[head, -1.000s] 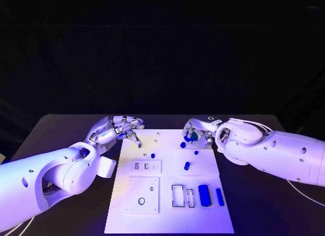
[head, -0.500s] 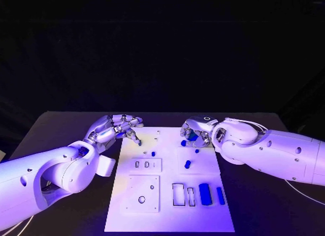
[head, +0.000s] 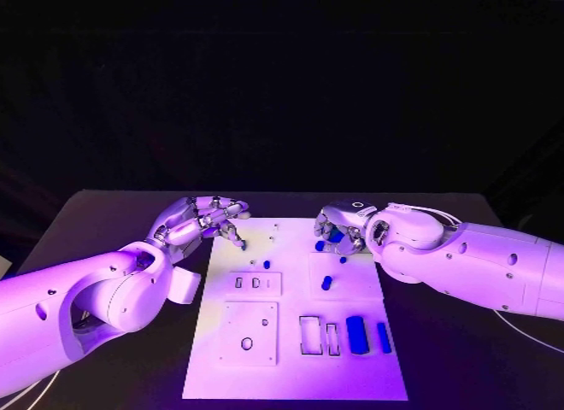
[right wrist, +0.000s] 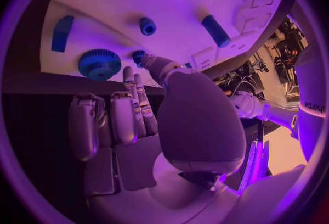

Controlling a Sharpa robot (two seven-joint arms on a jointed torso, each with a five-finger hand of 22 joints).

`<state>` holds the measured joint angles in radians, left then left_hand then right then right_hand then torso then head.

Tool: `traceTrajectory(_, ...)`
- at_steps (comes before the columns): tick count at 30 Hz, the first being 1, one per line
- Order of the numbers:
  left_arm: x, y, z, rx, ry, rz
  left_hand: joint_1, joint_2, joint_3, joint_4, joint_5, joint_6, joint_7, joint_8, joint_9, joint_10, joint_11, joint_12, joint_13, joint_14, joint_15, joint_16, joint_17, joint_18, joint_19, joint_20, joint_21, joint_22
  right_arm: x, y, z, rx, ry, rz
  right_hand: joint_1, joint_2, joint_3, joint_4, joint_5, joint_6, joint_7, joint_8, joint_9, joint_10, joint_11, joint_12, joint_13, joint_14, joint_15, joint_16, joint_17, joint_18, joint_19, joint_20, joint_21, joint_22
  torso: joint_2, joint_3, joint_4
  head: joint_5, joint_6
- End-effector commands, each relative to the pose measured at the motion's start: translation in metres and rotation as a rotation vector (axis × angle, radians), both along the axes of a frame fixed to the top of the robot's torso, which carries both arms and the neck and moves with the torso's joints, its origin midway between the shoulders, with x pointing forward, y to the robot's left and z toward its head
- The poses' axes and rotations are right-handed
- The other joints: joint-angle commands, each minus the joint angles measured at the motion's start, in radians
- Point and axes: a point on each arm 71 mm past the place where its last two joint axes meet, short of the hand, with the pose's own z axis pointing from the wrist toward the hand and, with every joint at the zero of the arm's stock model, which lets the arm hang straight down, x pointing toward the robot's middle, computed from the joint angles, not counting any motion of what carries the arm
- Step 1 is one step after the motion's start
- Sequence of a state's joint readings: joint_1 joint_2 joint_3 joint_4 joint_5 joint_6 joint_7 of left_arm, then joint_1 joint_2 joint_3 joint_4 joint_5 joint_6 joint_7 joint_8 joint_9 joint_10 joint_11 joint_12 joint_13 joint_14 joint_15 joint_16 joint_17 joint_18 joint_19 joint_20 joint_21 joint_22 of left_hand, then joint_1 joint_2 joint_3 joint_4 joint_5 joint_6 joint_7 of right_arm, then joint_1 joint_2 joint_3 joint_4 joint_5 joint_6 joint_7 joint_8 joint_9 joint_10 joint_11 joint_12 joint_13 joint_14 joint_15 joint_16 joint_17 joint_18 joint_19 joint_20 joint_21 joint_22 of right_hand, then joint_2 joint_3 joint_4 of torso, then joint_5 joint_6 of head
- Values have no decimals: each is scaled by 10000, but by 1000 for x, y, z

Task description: Assemble the parts on the task board

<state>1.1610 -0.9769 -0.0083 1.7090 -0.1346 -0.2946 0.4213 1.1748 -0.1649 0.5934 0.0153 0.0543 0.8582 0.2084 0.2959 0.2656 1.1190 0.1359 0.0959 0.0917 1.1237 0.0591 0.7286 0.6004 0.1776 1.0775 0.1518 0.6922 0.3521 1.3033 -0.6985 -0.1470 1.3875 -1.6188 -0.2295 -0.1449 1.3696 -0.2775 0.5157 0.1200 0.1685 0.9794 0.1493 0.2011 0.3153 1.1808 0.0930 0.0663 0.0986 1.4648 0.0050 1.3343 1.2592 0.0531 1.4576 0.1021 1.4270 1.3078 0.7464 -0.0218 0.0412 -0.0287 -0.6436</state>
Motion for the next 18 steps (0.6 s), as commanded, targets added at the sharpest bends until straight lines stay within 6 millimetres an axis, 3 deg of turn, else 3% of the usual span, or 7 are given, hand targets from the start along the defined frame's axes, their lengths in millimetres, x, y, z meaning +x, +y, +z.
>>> traceTrajectory(1,-1,-3,2,-91,-74,-235,-46,-40,64,10,23,-64,8,-71,19,9,16,-54,12,-106,13,70,16,23,-52,-31,68,36,-1,3,-2,-318,73,96,-63,27,-2,67,-67,59,-43,21,23,-31,-46,-17,12,562,53,87,28,-79,45,16,52,487,22,8,-3,15,-28)
traceTrajectory(18,0,-2,4,-91,-75,-251,-15,12,107,3,22,-70,15,-77,35,3,20,-70,15,-131,19,90,33,24,-99,-26,154,92,0,9,-6,-408,191,181,-101,152,44,290,-325,192,-98,100,162,277,-121,32,108,544,-3,203,50,-111,99,-11,191,707,35,11,10,34,-96)
